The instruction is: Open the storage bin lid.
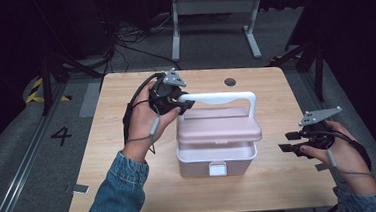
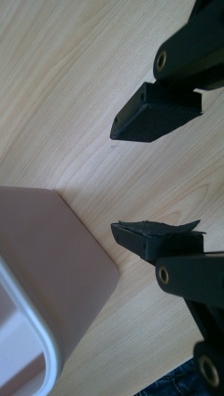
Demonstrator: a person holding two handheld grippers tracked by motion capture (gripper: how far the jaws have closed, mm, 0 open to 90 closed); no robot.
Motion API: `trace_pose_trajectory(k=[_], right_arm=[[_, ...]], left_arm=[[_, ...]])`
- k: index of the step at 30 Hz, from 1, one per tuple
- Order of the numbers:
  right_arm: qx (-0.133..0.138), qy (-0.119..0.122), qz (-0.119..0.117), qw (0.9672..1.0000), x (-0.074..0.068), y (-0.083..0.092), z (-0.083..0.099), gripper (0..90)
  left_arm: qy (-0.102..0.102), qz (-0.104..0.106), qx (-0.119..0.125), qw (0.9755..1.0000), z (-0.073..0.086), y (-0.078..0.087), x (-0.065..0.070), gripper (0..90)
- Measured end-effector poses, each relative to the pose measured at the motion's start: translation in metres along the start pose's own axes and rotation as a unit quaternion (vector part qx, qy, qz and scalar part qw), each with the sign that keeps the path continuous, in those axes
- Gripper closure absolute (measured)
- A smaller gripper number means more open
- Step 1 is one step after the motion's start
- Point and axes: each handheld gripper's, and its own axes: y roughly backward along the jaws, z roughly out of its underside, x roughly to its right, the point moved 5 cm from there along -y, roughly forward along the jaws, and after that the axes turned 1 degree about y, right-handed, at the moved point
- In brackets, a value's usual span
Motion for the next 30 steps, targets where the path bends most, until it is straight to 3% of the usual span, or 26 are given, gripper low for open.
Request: trace_pose_trajectory(k=[9,15,19,21,27,30], right_arm=[[0.044,-0.012,-0.003,0.9990,-0.002,0.009,-0.007,54.3],[0.055,-0.016,-0.002,0.9984,-0.002,0.011,-0.009,56.3],[0.065,-0.026,-0.022,0.9973,-0.005,0.012,-0.011,65.5],[0.072,-0.026,-0.019,0.9969,-0.005,0.014,-0.012,69.4],[0.095,-0.016,-0.023,0.9951,-0.013,0.021,-0.020,79.0],[0.099,-0.003,-0.027,0.9947,-0.017,0.021,-0.025,83.2]], left_arm=[[0.012,-0.008,0.005,0.9999,-0.005,-0.004,-0.013,64.8],[0.020,-0.011,0.006,0.9997,-0.008,-0.007,-0.019,65.0],[0.022,-0.017,0.006,0.9996,-0.010,-0.009,-0.022,65.2],[0.021,-0.021,0.006,0.9995,-0.010,-0.010,-0.024,65.2],[0.017,-0.041,-0.010,0.9990,-0.015,-0.014,-0.028,65.5],[0.022,-0.039,-0.010,0.9989,-0.017,-0.016,-0.031,65.5]])
